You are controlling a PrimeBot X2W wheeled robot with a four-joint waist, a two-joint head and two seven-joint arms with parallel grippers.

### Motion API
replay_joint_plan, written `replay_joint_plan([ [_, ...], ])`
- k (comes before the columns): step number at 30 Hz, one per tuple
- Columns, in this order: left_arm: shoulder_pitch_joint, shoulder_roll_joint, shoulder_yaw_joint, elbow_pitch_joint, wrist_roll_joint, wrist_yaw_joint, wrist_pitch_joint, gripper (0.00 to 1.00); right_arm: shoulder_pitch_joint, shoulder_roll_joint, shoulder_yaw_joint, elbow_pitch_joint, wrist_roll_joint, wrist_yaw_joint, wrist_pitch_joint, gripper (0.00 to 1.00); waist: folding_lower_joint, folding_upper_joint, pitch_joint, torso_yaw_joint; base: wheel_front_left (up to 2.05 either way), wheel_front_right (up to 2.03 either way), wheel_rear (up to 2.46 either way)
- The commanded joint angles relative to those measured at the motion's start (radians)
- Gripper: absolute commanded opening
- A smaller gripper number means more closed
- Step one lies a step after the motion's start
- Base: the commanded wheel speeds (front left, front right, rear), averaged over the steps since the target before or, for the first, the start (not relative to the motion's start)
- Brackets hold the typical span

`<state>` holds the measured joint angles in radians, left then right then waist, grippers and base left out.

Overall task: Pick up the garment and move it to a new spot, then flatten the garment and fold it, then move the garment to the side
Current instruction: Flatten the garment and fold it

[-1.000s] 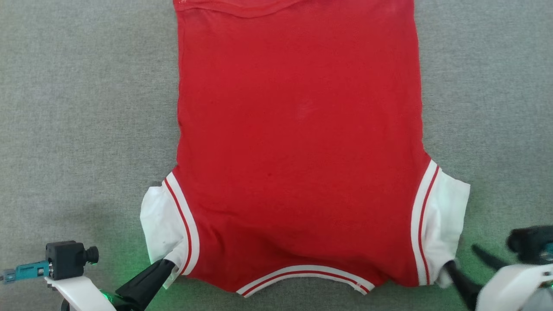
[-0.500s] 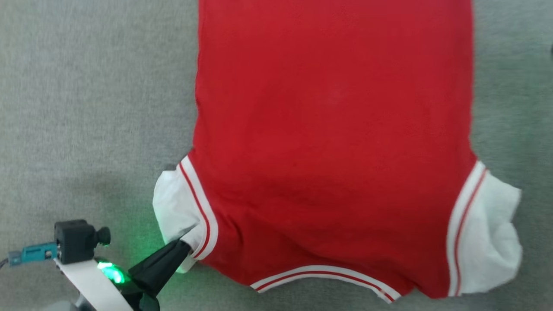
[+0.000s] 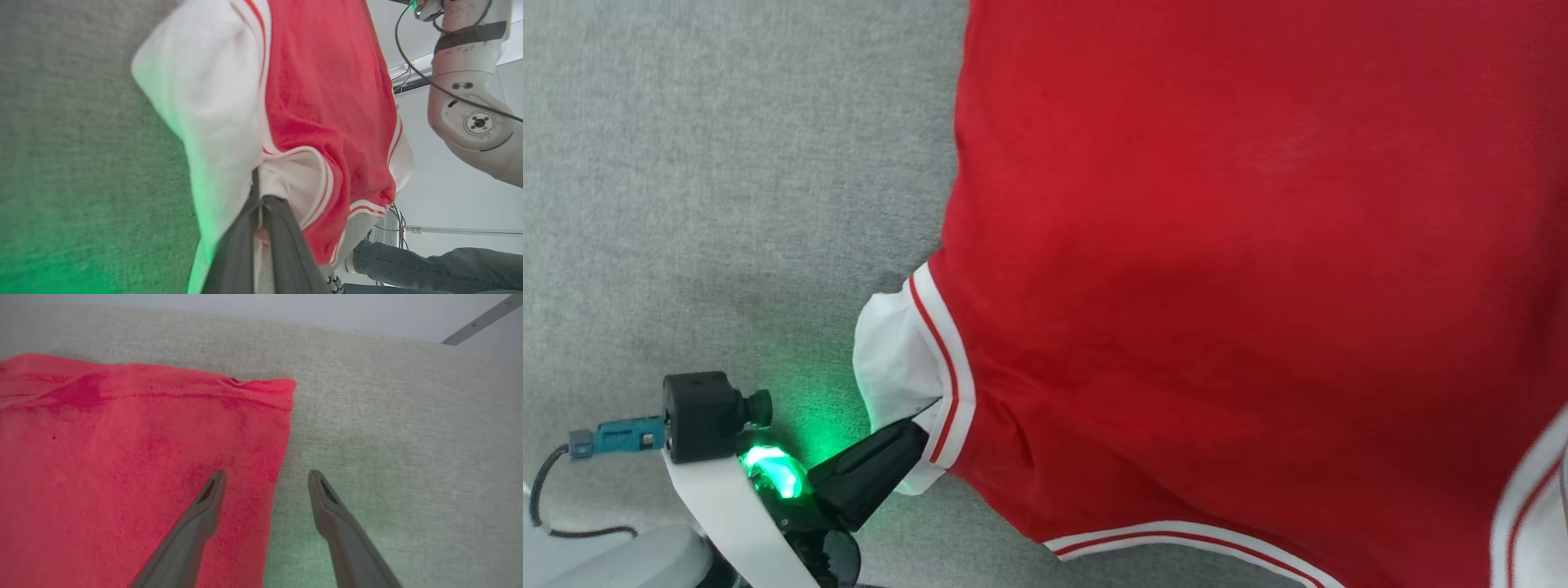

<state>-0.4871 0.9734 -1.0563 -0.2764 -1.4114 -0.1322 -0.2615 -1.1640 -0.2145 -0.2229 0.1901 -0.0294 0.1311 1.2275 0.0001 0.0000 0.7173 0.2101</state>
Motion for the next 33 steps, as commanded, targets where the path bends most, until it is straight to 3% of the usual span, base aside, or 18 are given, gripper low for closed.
replay_joint_plan([
  [1, -0.018, -0.010, -0.004, 0.012, 0.005, 0.003, -0.005, 0.00, -0.009, -0.005, 0.010, 0.015, -0.023, -0.001, 0.015, 1.00, -0.0001, 0.0000, 0.026, 0.024, 0.00, 0.00, 0.00],
  [6, -0.044, -0.016, -0.026, 0.023, 0.004, 0.005, -0.003, 0.00, -0.020, 0.021, 0.001, 0.092, -0.058, -0.001, 0.069, 1.00, -0.0001, 0.0000, 0.048, 0.032, 0.00, 0.00, 0.00],
  [7, -0.050, -0.019, -0.028, 0.027, 0.005, 0.005, -0.003, 0.00, -0.016, 0.027, 0.001, 0.099, -0.064, -0.001, 0.076, 0.87, -0.0001, 0.0000, 0.050, 0.031, 0.00, 0.00, 0.00],
  [8, -0.057, -0.022, -0.027, 0.029, 0.005, 0.005, -0.003, 0.00, -0.015, 0.029, -0.001, 0.102, -0.068, -0.001, 0.077, 0.47, -0.0001, 0.0000, 0.050, 0.029, 0.00, 0.00, 0.00],
  [9, -0.063, -0.025, -0.022, 0.030, 0.006, 0.005, -0.003, 0.00, -0.012, 0.028, 0.001, 0.104, -0.069, -0.001, 0.073, 0.29, -0.0001, 0.0000, 0.049, 0.027, 0.00, 0.00, 0.00],
  [10, -0.067, -0.028, -0.015, 0.031, 0.006, 0.005, -0.003, 0.00, -0.010, 0.029, -0.011, 0.100, -0.073, -0.001, 0.069, 0.00, -0.0001, 0.0000, 0.044, 0.023, 0.00, 0.00, 0.00],
  [18, -0.011, -0.025, 0.035, 0.051, -0.010, 0.004, -0.004, 0.00, 0.055, -0.045, 0.014, 0.029, -0.005, -0.001, 0.024, 0.00, -0.0001, 0.0000, -0.053, -0.019, 0.00, 0.00, 0.00],
  [21, 0.030, -0.025, 0.064, 0.058, -0.025, 0.003, -0.004, 0.00, 0.152, -0.101, 0.040, -0.053, 0.093, -0.001, 0.051, 0.00, -0.0001, 0.0000, -0.109, -0.045, 0.00, 0.00, 0.00],
  [28, 0.124, -0.023, 0.132, 0.081, -0.043, 0.003, -0.004, 0.00, 0.571, -0.190, 0.019, -0.374, 0.355, -0.001, 0.172, 0.00, -0.0001, 0.0000, -0.216, -0.108, 0.00, 0.00, 0.00],
  [33, 0.173, -0.026, 0.169, 0.105, -0.043, 0.003, -0.004, 0.00, 0.921, -0.159, -0.020, -0.601, 0.449, -0.001, 0.238, 0.00, -0.0001, 0.0000, -0.270, -0.136, 0.00, 0.00, 0.00],
])
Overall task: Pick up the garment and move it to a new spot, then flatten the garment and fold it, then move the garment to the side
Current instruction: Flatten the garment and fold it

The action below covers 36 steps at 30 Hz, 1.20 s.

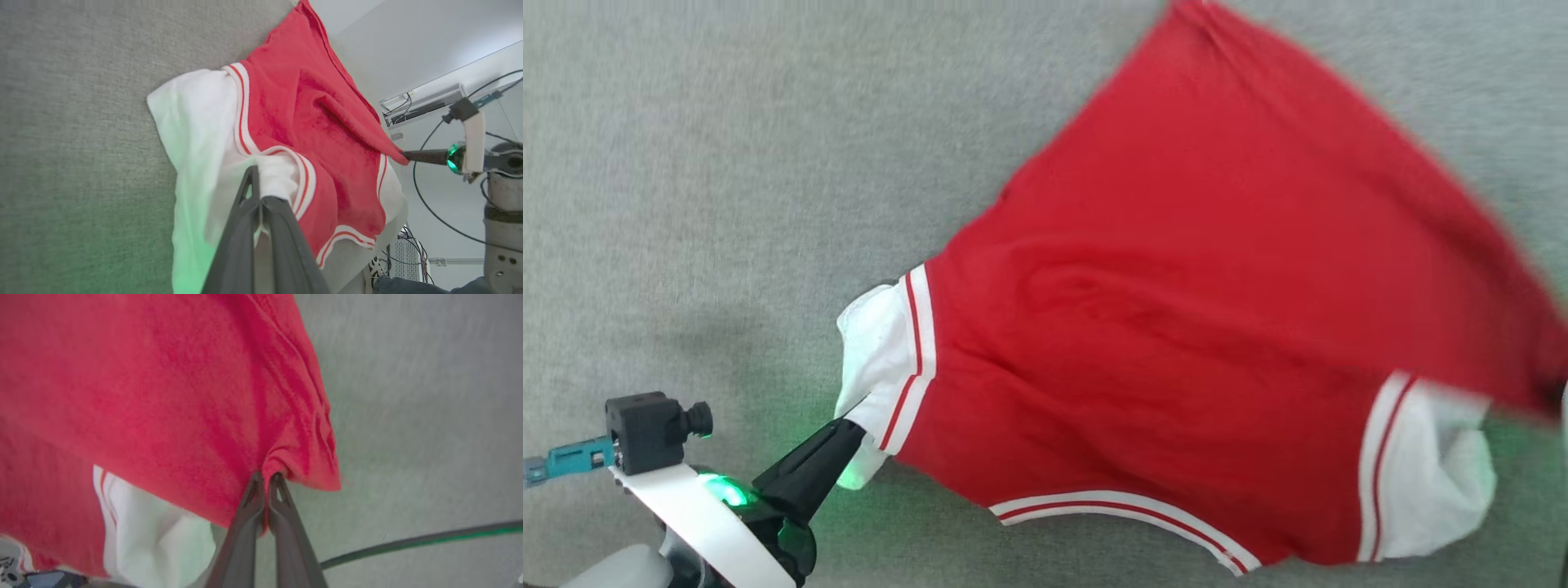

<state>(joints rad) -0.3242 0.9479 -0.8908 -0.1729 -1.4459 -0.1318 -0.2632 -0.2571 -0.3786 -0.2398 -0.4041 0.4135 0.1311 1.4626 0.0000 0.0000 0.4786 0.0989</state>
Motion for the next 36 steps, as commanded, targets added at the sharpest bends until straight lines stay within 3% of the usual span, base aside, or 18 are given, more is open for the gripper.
replay_joint_plan([
  [1, 0.020, -0.003, 0.009, 0.005, -0.011, 0.003, -0.002, 0.00, 0.081, 0.018, -0.003, -0.045, 0.017, -0.001, 0.009, 0.00, 0.0000, 0.0000, -0.041, -0.029, 0.00, 0.00, 0.00],
  [8, 0.059, -0.019, 0.033, 0.031, -0.009, 0.003, -0.002, 0.00, 0.452, 0.122, 0.086, -0.165, 0.026, -0.001, -0.014, 0.00, 0.0000, 0.0000, -0.078, -0.046, 0.00, 0.00, 0.00],
  [13, 0.066, -0.020, 0.040, 0.038, -0.010, 0.003, -0.002, 0.00, 0.502, 0.149, 0.159, -0.159, 0.008, -0.001, -0.100, 0.03, 0.0000, 0.0000, -0.086, -0.059, 0.00, 0.00, 0.00],
  [14, 0.070, -0.019, 0.044, 0.038, -0.011, 0.003, -0.002, 0.00, 0.488, 0.153, 0.156, -0.160, 0.004, -0.001, -0.128, 0.86, 0.0000, 0.0000, -0.085, -0.063, 0.00, 0.00, 0.00],
  [15, 0.073, -0.021, 0.048, 0.036, -0.011, 0.003, -0.002, 0.00, 0.480, 0.158, 0.151, -0.161, 0.002, -0.001, -0.151, 1.00, 0.0000, 0.0000, -0.086, -0.065, 0.00, 0.00, 0.00],
  [21, 0.073, -0.032, 0.048, 0.024, 0.000, 0.003, -0.002, 0.00, 0.407, 0.143, 0.046, -0.272, 0.037, -0.001, -0.192, 1.00, 0.0000, 0.0000, -0.077, -0.051, 0.00, 0.00, 0.00],
  [25, 0.035, -0.042, 0.041, 0.018, 0.008, 0.003, -0.002, 0.00, 0.246, 0.095, -0.021, -0.312, 0.039, -0.001, -0.201, 1.00, 0.0000, 0.0000, -0.055, -0.027, 0.00, 0.00, 0.00],
  [29, 0.018, -0.046, 0.034, 0.011, 0.013, 0.003, -0.002, 0.00, 0.080, 0.057, 0.001, -0.251, 0.000, -0.001, -0.239, 1.00, 0.0000, 0.0000, -0.027, -0.008, 0.00, 0.00, 0.00],
  [36, -0.051, -0.064, 0.000, 0.006, 0.020, 0.003, -0.002, 0.00, -0.222, 0.065, 0.163, 0.032, -0.074, -0.001, -0.287, 1.00, 0.0000, 0.0000, 0.044, 0.045, 0.00, 0.00, 0.00],
])
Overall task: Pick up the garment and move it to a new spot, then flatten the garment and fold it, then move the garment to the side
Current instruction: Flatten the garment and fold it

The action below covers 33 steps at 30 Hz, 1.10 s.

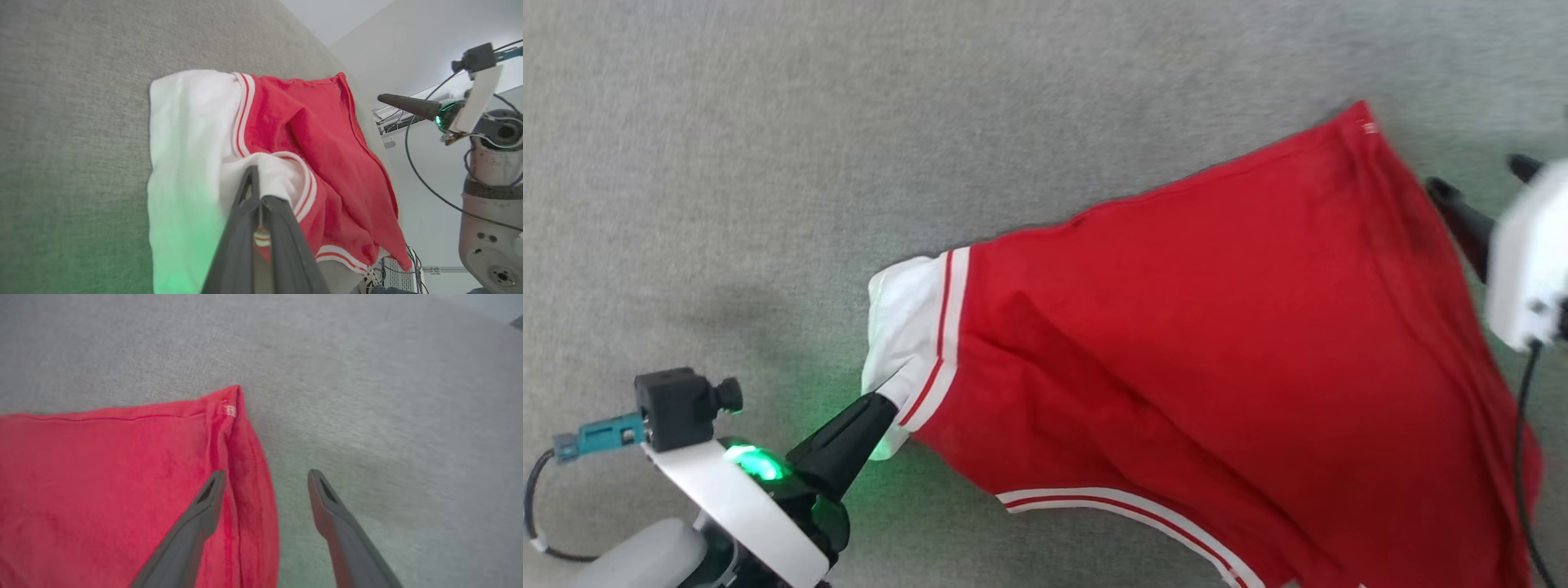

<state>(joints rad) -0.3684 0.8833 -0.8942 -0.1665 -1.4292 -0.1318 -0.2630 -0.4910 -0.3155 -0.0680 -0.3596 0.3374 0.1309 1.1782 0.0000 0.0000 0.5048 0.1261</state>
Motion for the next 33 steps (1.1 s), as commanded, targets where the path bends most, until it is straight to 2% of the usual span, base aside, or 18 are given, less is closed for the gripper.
replay_joint_plan([
  [1, -0.017, -0.004, -0.002, 0.000, 0.002, 0.003, -0.002, 0.00, -0.018, 0.005, 0.015, 0.027, -0.008, -0.001, -0.005, 1.00, 0.0000, 0.0000, 0.026, 0.024, 0.00, 0.00, 0.00],
  [4, -0.039, -0.014, -0.012, 0.001, -0.001, 0.003, -0.002, 0.00, -0.089, 0.013, 0.084, 0.138, -0.036, -0.001, -0.011, 1.00, 0.0000, 0.0000, 0.051, 0.038, 0.00, 0.00, 0.00],
  [7, -0.054, -0.019, -0.020, 0.005, -0.002, 0.003, -0.002, 0.00, -0.133, -0.008, 0.157, 0.229, -0.070, -0.001, -0.010, 1.00, 0.0000, 0.0000, 0.067, 0.049, 0.00, 0.00, 0.00],
  [12, -0.071, -0.028, -0.030, 0.017, -0.003, 0.003, -0.002, 0.00, -0.124, -0.037, 0.209, 0.359, -0.085, -0.001, 0.012, 1.00, 0.0000, 0.0000, 0.067, 0.056, 0.00, 0.00, 0.00],
  [13, -0.076, -0.029, -0.033, 0.021, -0.002, 0.003, -0.002, 0.00, -0.117, -0.037, 0.207, 0.374, -0.082, -0.001, 0.012, 0.53, 0.0000, 0.0000, 0.064, 0.054, 0.00, 0.00, 0.00],
  [15, -0.087, -0.029, -0.037, 0.030, -0.003, 0.003, -0.002, 0.00, -0.109, -0.032, 0.205, 0.390, -0.073, -0.001, 0.005, 0.00, 0.0000, 0.0000, 0.056, 0.047, 0.00, 0.00, 0.00],
  [20, -0.141, -0.018, -0.029, 0.100, 0.005, 0.003, -0.002, 0.00, -0.162, 0.007, 0.143, 0.400, -0.089, -0.001, -0.100, 0.00, 0.0000, 0.0000, 0.030, 0.015, 0.00, 0.00, 0.00],
  [26, -0.381, 0.011, 0.034, 0.216, -0.049, 0.003, 0.006, 0.00, -0.355, 0.068, 0.049, 0.447, -0.131, -0.001, -0.239, 0.00, 0.0000, 0.0000, 0.020, -0.043, 0.00, 0.00, 0.00],
  [33, -0.748, 0.025, 0.180, 0.395, -0.115, 0.003, 0.082, 0.00, -0.641, 0.153, -0.079, 0.524, -0.248, -0.002, -0.395, 0.00, 0.0000, 0.0000, 0.065, -0.097, 0.00, 0.00, 0.00],
])
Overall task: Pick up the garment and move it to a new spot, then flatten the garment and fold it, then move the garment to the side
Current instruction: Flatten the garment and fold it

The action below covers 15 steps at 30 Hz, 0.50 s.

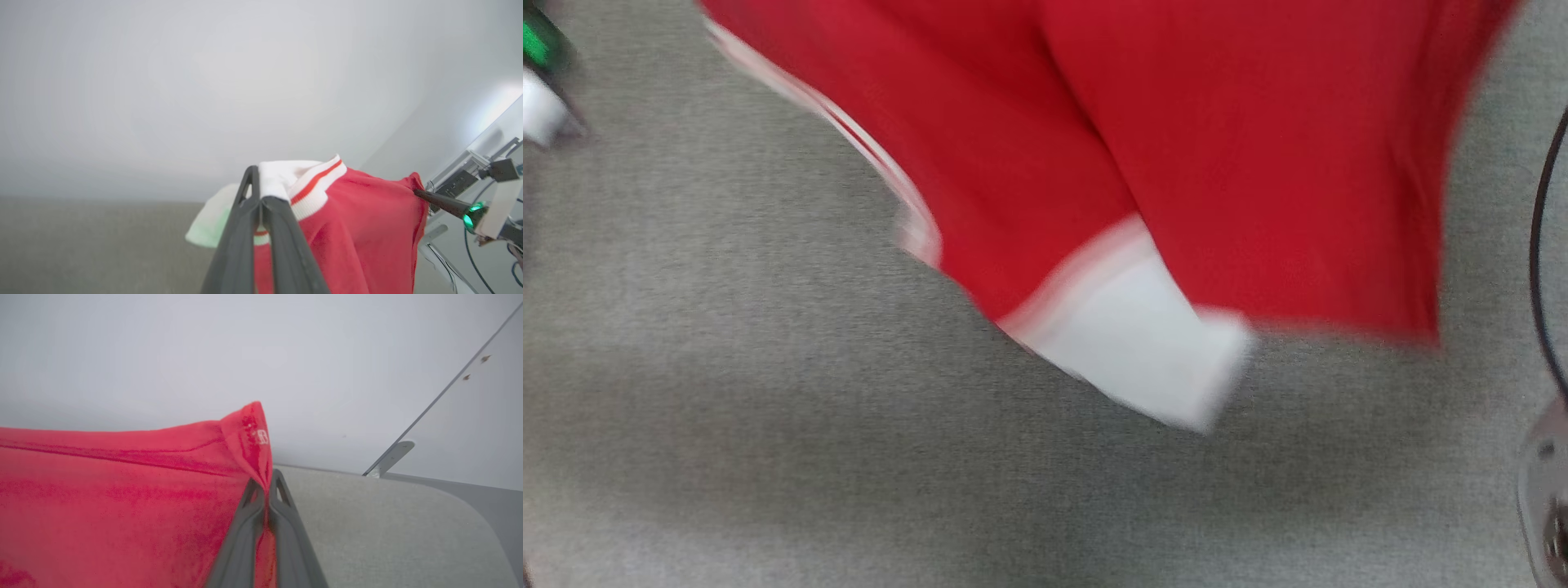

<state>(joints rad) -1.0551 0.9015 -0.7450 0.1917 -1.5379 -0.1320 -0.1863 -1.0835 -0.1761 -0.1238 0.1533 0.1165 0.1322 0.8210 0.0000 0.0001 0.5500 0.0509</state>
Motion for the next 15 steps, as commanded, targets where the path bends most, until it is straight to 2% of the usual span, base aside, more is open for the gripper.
replay_joint_plan([
  [1, -0.119, 0.004, 0.051, 0.073, -0.006, 0.003, 0.011, 0.00, -0.093, 0.030, -0.050, 0.025, -0.048, -0.004, -0.073, 0.00, 0.0000, -0.0001, 0.025, -0.029, 0.00, 0.00, 0.00],
  [7, -0.371, -0.004, 0.119, 0.221, 0.017, 0.004, 0.030, 0.00, -0.278, 0.094, -0.176, 0.109, -0.146, -0.005, -0.260, 0.00, 0.0000, -0.0001, 0.036, -0.067, 0.00, 0.00, 0.00],
  [10, -0.473, -0.019, 0.140, 0.255, 0.015, 0.006, 0.027, 0.00, -0.342, 0.105, -0.219, 0.162, -0.188, -0.006, -0.341, 0.00, 0.0000, -0.0001, 0.029, -0.076, 0.00, 0.00, 0.00],
  [13, -0.517, -0.038, 0.152, 0.255, -0.005, 0.006, 0.018, 0.00, -0.363, 0.110, -0.252, 0.202, -0.219, -0.006, -0.411, 0.00, 0.0000, -0.0001, 0.025, -0.081, 0.00, 0.00, 0.00],
  [15, -0.475, -0.043, 0.129, 0.234, -0.007, 0.006, 0.032, 0.00, -0.336, 0.113, -0.252, 0.239, -0.220, -0.006, -0.435, 0.00, 0.0000, -0.0001, 0.020, -0.080, 0.00, 0.00, 0.00],
])
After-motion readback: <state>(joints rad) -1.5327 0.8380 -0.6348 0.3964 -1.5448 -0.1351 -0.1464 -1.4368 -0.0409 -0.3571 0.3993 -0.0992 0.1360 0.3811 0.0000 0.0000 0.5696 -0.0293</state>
